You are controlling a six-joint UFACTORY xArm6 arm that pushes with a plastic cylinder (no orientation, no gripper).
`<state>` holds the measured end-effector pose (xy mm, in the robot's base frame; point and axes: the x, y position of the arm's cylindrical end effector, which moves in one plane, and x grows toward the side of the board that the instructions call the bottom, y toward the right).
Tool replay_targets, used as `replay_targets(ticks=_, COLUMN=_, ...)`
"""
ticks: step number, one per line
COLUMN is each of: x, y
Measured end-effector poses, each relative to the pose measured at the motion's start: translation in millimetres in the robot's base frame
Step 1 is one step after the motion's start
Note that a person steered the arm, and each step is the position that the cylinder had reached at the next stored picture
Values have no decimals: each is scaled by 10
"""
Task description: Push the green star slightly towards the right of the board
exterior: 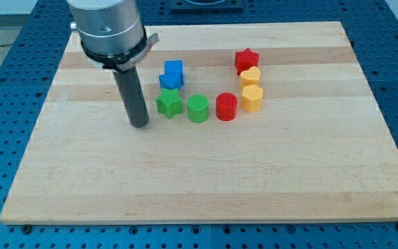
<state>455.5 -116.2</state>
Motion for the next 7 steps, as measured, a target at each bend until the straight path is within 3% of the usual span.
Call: replay_targets(ticks=7, x=-155, y=262)
